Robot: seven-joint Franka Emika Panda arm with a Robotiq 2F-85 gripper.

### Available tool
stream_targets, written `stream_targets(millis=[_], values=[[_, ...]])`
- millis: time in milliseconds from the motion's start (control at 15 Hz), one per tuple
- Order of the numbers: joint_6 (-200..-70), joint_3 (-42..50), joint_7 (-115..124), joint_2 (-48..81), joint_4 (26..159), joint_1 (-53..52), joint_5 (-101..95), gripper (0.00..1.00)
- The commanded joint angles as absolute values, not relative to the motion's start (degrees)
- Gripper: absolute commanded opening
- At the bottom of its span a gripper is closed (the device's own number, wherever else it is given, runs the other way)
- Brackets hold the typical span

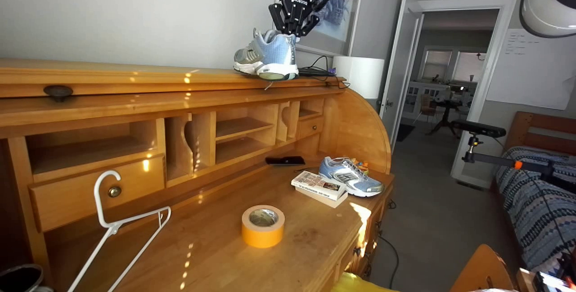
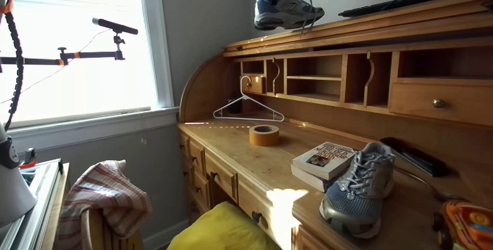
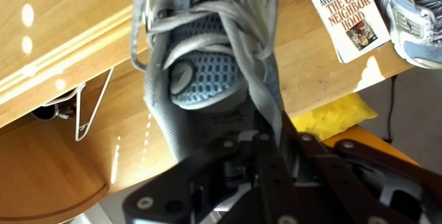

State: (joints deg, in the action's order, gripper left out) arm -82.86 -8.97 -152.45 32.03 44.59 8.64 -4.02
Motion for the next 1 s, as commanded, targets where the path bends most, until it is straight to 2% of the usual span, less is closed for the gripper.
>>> stream_targets(millis=[0,933], values=[[-79.71,-9.6,-156.98,35.47,38.46,9.62,-2.87,0.02],[-79.92,-9.73,-157.55,39.9,32.13,9.41,-3.49,0.02]])
